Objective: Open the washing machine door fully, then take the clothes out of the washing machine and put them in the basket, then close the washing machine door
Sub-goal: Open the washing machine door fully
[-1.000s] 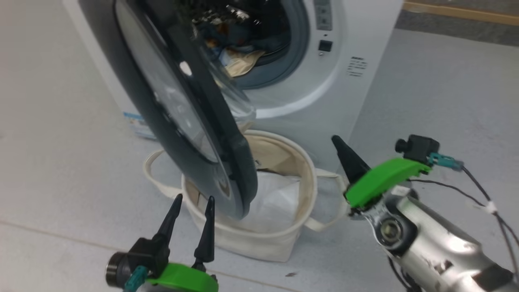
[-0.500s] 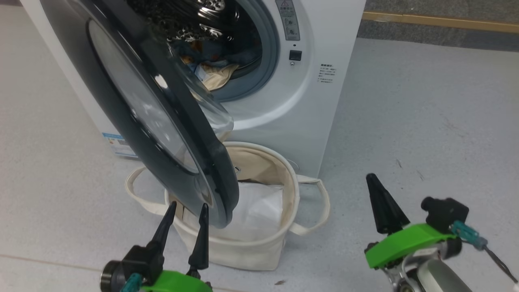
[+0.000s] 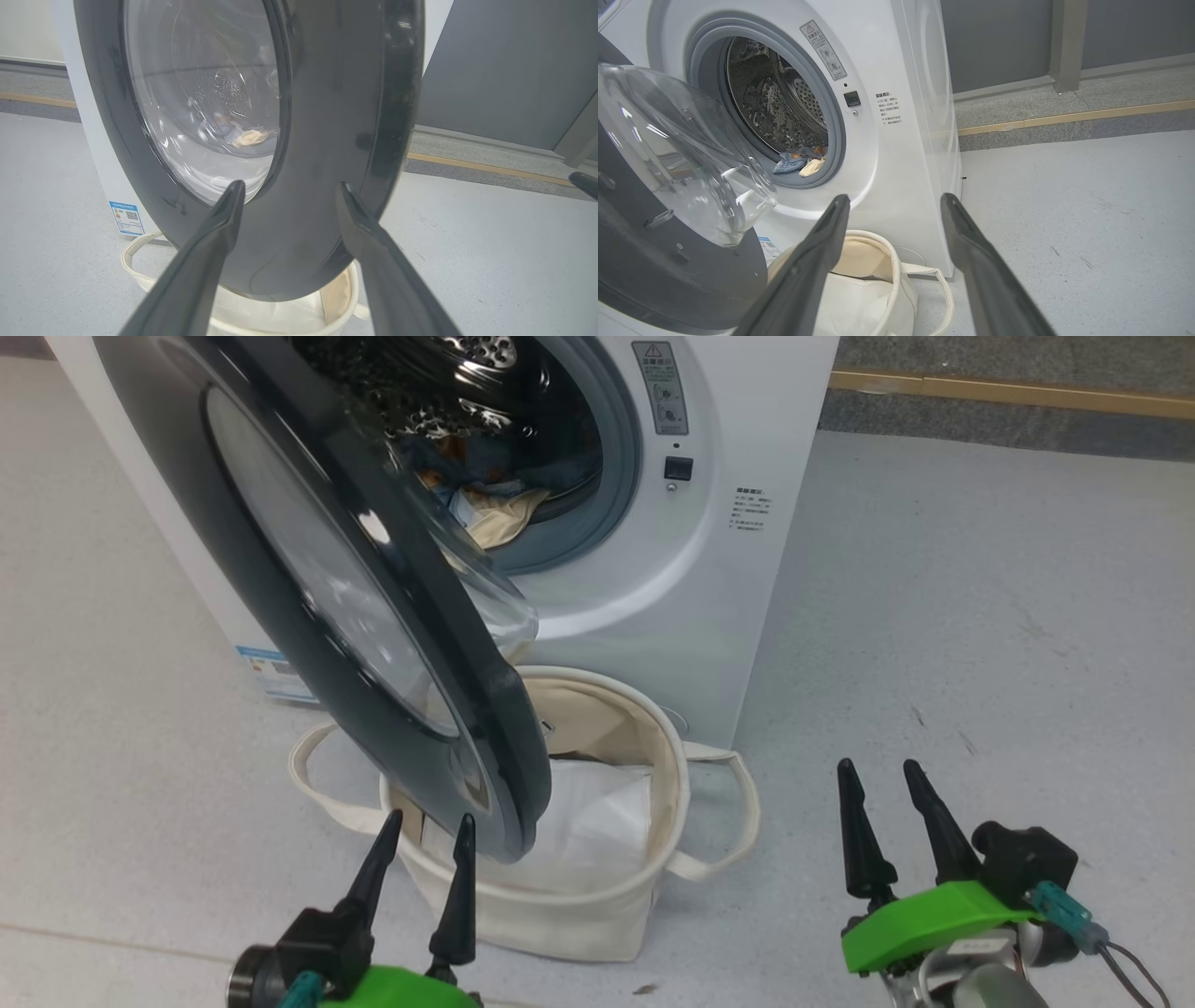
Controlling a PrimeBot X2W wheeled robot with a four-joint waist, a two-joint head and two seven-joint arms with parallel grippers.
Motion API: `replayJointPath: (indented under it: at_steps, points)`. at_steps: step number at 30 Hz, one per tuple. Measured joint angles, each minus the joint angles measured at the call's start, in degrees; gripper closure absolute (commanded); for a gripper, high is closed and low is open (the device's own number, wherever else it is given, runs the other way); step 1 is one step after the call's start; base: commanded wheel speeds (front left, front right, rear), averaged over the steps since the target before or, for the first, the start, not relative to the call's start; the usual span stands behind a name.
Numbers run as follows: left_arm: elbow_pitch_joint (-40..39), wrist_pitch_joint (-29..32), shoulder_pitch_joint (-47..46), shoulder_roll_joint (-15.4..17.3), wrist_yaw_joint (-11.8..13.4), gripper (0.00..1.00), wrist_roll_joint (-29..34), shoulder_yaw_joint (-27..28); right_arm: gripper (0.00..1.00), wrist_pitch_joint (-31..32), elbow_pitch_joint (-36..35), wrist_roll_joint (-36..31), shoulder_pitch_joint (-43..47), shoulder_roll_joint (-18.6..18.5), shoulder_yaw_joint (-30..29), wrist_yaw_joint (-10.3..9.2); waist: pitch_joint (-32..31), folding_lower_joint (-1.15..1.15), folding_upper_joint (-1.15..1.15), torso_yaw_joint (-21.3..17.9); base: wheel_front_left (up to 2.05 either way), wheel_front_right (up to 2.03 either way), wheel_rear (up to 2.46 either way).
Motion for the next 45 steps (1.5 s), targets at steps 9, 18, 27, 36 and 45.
replayJointPath:
  at_steps: [9,18,27,36,45]
  points:
    - [-7.8,0.0,-0.1,0.0,0.5,0.00,-0.4,1.2,0.00,0.0,-0.5,-0.6,0.0,0.8,-1.5,0.00,0.5,0.00,0.00,0.7,0.00,0.00,0.00]
    - [-23.9,-0.4,-4.9,0.0,0.7,0.00,-0.4,-0.1,0.00,0.0,-0.5,-0.5,-0.1,1.2,-2.0,0.00,0.8,0.00,0.00,0.8,0.00,0.00,0.00]
    - [-23.3,1.5,-9.0,0.0,2.3,1.00,-3.7,-13.0,0.00,0.0,-0.8,1.1,-0.9,1.4,-1.6,0.00,2.0,0.00,0.00,-0.3,0.00,0.00,0.00]
    - [-5.0,3.6,-15.0,0.0,9.1,1.00,-7.7,-18.5,0.00,0.0,-0.8,2.5,-2.2,1.4,-1.0,0.00,3.5,0.00,0.00,-1.8,0.00,0.00,0.00]
    - [6.0,1.9,-18.7,-0.4,14.4,1.00,-10.6,-19.6,0.00,0.0,-0.7,2.6,-2.2,1.4,-0.3,0.00,4.7,0.00,0.00,-1.3,0.00,0.00,0.00]
